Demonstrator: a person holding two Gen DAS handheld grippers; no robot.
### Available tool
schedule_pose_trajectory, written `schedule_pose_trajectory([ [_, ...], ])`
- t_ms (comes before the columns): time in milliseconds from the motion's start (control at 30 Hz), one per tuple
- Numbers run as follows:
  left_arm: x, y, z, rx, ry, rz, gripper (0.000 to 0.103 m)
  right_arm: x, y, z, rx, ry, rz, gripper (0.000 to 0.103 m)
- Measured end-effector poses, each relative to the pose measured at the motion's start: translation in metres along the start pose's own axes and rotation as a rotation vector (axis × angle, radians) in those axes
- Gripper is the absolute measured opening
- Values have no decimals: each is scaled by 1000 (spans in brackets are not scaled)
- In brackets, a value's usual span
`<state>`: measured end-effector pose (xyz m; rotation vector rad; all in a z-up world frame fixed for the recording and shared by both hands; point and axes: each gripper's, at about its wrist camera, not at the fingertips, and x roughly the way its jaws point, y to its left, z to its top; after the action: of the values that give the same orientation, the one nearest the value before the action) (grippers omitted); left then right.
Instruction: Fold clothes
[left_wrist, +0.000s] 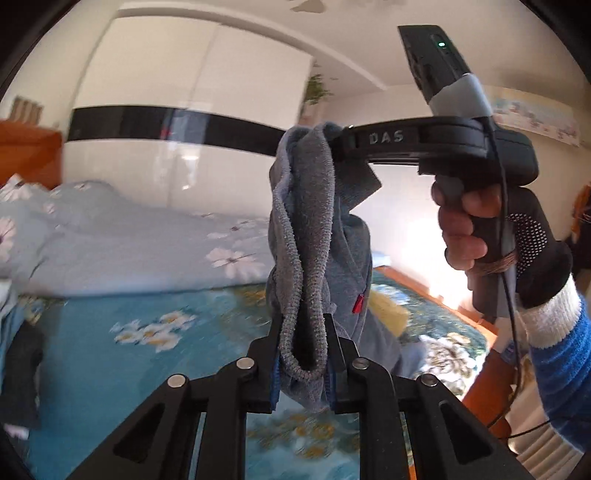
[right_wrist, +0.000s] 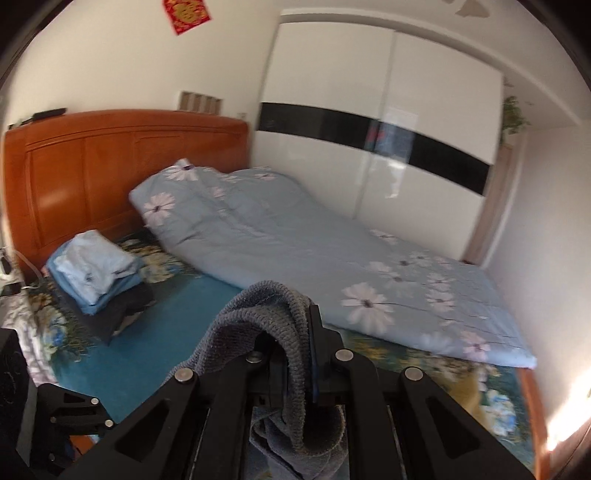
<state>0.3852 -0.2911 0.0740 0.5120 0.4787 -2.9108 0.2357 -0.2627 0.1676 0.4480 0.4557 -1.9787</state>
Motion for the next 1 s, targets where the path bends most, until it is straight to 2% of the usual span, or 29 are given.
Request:
schedule_pose_trajectory([
  [67,-21,50,-38,-120,35,81,18,50,53,-7,-27,39,129,9],
  [167,-45,105,-88,-264,100,176,17,124,129,-33,-78,134,242,9],
  [267,-60,145,-129,-348,162,265,17,181,186,-65,-72,234,339,9],
  [367,-64,175,-153,-419,205,302,17,216,228,-90,-77,316,387,9],
  [500,-65,195,-166,-464,210,337,17,234,266,-99,-207,335,338,9],
  [567,-64,198,-167,-477,207,339,17,244,264,-102,-214,350,314,9],
  [700,-62,195,-172,-462,217,364,17,239,230,-105,-150,373,329,13],
  [767,-61,195,-172,-470,222,376,18,226,212,-106,-145,352,331,29],
  [800,-62,196,-170,-478,223,380,20,217,202,-108,-148,335,324,44],
  [833,-64,195,-169,-478,223,388,20,205,189,-111,-142,315,315,47],
  [933,-76,196,-157,-434,208,456,25,167,124,-126,-55,268,287,47],
  [1000,-83,192,-143,-392,194,522,27,141,58,-147,55,250,200,47],
])
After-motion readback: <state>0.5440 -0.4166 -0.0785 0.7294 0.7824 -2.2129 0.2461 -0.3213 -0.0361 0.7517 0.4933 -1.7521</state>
